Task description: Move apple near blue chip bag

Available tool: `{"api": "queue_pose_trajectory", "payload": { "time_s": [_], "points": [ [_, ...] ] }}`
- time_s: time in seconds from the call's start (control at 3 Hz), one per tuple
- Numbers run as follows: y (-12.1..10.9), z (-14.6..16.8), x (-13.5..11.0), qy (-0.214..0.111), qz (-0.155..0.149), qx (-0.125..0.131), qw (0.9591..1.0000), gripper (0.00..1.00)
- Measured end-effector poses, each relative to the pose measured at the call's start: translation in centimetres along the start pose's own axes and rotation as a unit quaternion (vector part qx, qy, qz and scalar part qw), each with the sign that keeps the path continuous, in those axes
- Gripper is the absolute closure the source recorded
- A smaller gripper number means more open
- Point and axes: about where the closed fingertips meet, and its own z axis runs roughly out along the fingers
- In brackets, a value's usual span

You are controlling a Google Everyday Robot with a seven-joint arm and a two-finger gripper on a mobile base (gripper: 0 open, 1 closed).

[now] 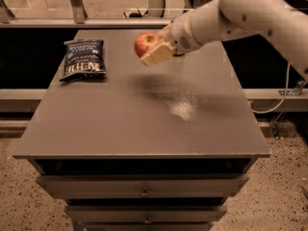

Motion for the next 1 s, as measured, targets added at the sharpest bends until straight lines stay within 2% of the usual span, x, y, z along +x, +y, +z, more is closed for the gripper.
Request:
{"api": "queue_pose_trajectory", "payload": {
  "time_s": [0.67,1.0],
  "points": [
    [0.5,9.2,-0.8,0.015,0.017,-0.046,0.9987,1.00],
    [0.6,10.9,-0.3,0.022,0.024,-0.057,0.9979,1.00]
  ]
}}
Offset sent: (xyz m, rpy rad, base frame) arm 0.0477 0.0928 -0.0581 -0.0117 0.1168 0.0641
